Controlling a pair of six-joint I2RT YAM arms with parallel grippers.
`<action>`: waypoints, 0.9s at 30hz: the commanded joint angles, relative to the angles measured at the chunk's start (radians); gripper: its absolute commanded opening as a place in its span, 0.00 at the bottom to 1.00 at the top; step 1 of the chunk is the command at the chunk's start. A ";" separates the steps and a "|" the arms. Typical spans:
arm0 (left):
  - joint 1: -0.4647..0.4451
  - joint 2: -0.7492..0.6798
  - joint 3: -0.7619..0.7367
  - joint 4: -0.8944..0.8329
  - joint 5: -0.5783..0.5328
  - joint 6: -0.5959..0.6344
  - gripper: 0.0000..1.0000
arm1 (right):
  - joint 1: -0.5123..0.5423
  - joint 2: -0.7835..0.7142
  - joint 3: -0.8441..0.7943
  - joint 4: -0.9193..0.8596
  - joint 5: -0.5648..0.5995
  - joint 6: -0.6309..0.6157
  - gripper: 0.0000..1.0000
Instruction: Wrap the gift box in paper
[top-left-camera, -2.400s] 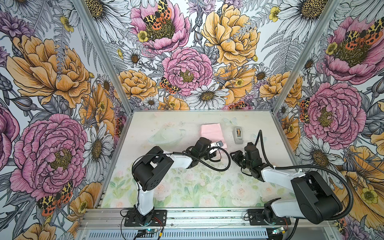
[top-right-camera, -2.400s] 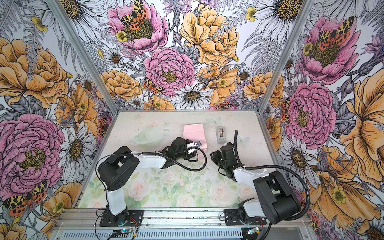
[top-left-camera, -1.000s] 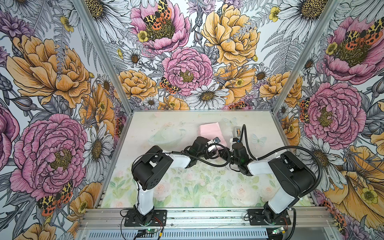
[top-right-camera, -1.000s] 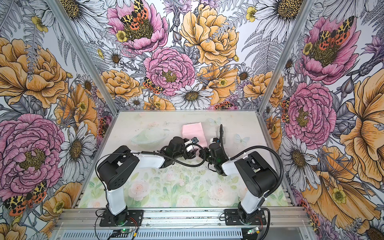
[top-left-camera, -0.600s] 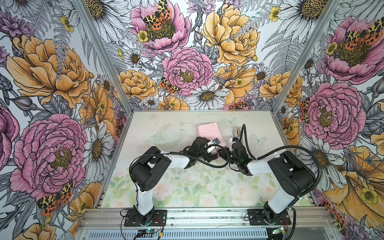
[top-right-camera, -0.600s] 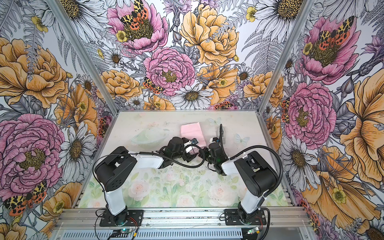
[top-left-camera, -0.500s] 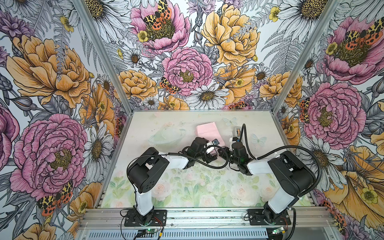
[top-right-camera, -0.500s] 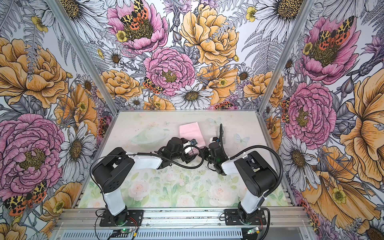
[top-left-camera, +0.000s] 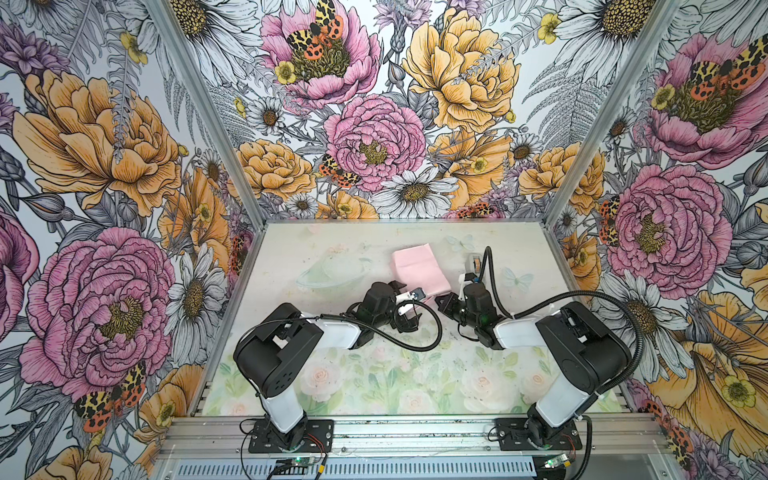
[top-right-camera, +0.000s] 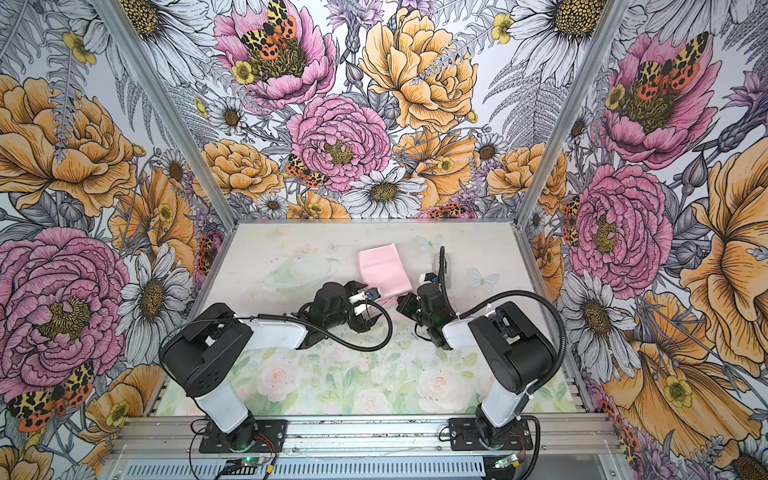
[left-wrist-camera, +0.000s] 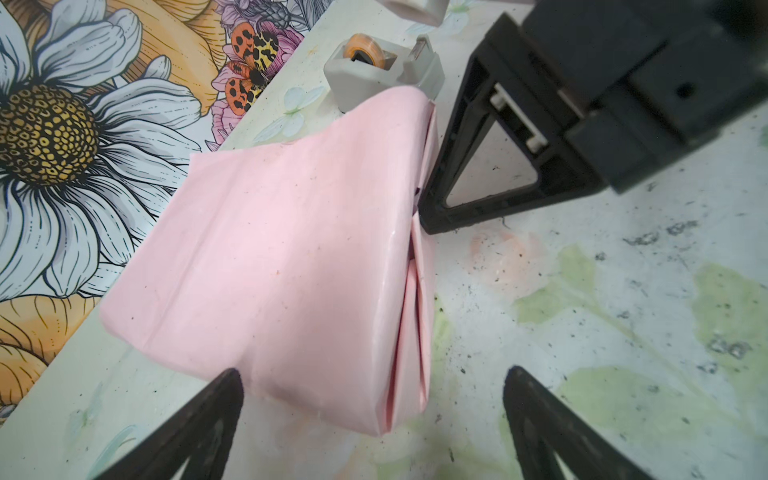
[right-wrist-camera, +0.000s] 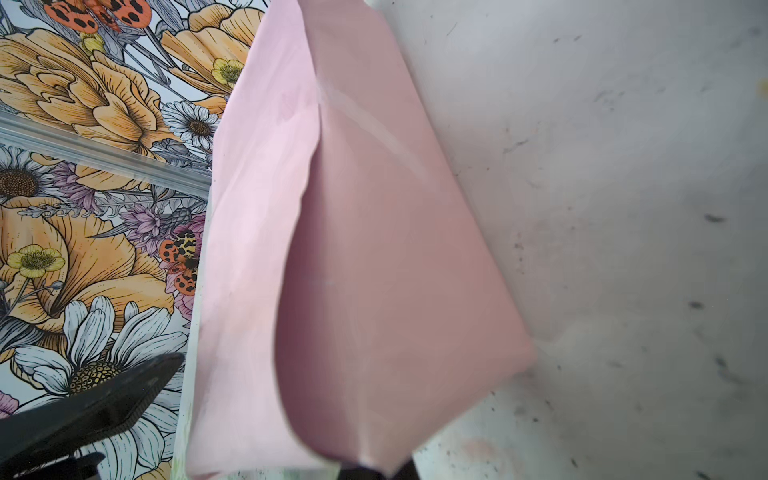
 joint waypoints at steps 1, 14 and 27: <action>0.005 0.025 0.015 0.118 0.024 0.044 0.99 | 0.004 0.009 0.023 0.018 0.004 -0.001 0.00; -0.005 0.150 0.122 0.035 -0.030 0.040 0.99 | 0.004 0.003 0.027 0.010 0.002 -0.003 0.00; -0.033 0.124 0.166 -0.181 -0.137 -0.182 0.99 | 0.005 0.002 0.031 0.012 -0.003 -0.004 0.00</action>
